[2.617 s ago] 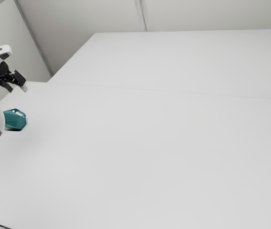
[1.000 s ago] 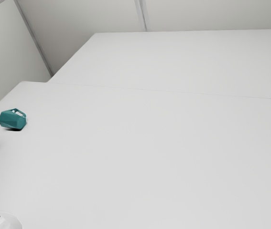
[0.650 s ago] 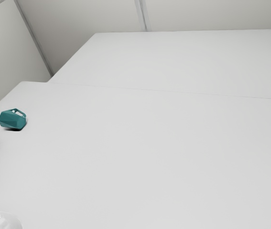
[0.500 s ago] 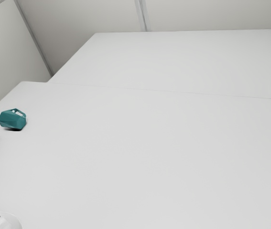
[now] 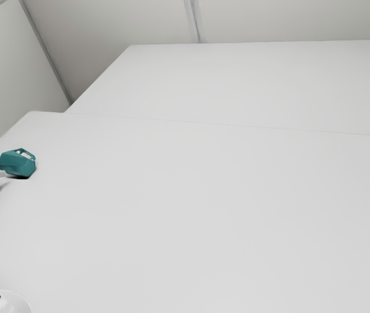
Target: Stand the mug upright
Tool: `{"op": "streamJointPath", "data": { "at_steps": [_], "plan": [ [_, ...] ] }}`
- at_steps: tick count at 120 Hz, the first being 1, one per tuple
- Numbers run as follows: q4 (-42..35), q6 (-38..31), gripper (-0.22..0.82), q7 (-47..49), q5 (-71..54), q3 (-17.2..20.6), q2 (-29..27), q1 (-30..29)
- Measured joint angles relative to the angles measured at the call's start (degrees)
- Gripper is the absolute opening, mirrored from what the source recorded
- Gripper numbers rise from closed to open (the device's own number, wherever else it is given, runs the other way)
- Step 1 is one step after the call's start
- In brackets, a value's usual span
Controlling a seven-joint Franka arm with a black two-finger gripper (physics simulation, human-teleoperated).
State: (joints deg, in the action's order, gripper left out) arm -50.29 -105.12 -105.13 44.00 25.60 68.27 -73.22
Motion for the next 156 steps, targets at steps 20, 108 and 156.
{"op": "streamJointPath", "data": {
  "at_steps": [20,108,156],
  "plan": [
    [0.33,2.46,0.6,1.06,-0.63,0.55,0.17,0.14],
    [0.49,7.79,0.59,3.88,-5.04,4.67,2.09,-0.93],
    [0.44,8.18,0.39,4.73,-5.64,5.08,2.37,-1.05]
  ]
}}
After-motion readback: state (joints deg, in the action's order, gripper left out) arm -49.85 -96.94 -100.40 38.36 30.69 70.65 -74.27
